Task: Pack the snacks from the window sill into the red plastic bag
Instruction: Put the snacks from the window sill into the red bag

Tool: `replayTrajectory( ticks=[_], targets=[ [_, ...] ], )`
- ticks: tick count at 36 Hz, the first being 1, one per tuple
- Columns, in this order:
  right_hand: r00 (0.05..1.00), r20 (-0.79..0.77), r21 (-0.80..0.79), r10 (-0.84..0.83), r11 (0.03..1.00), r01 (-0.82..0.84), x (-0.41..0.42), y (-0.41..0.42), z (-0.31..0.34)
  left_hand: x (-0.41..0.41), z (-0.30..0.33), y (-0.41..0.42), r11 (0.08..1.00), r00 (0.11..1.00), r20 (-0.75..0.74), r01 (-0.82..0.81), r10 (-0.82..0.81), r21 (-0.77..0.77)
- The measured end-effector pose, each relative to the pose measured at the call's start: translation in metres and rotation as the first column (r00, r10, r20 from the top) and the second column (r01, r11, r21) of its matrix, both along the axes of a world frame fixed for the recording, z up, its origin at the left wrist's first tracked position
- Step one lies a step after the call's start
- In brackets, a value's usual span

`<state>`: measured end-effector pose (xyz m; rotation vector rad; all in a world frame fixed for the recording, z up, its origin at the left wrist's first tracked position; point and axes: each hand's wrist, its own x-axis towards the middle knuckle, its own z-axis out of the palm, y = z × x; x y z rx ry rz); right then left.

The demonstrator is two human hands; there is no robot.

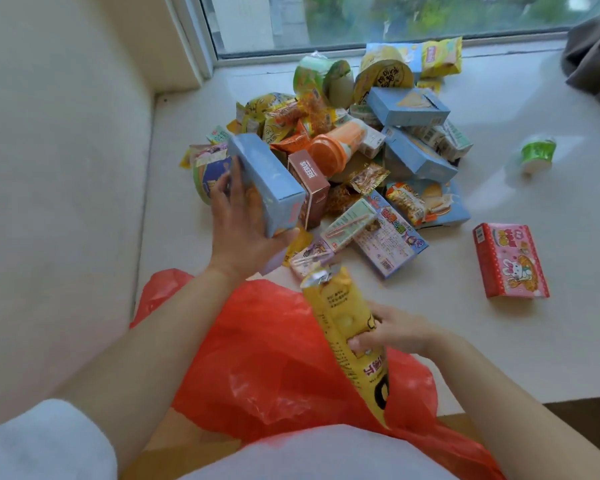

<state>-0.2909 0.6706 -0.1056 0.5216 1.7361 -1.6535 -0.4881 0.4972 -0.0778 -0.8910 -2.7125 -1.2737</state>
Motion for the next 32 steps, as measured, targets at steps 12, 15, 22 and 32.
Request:
replayTrajectory(
  ticks=[12, 15, 22, 32],
  targets=[
    [0.992, 0.073, 0.27, -0.1, 0.96, 0.077, -0.007, -0.008, -0.033, 0.049, 0.004, -0.027, 0.976, 0.992, 0.121, 0.012, -0.039, 0.216],
    [0.967, 0.036, 0.239, -0.251, 0.942, 0.236, -0.011, -0.002, -0.032, 0.07, -0.018, -0.034, 0.986, 0.972, 0.217, 0.051, -0.086, 0.16],
    [0.917, -0.128, 0.358, -0.377, 0.845, 0.398, -0.021, 0.01, -0.032, 0.099, -0.069, -0.073, 0.758, 0.939, 0.178, 0.344, -0.295, -0.554],
    [0.88, -0.279, 0.655, -0.384, 0.594, 0.467, -0.03, 0.007, -0.022, 0.109, -0.07, -0.125, 0.123, 0.775, 0.45, 0.55, -0.444, -0.826]
  ],
)
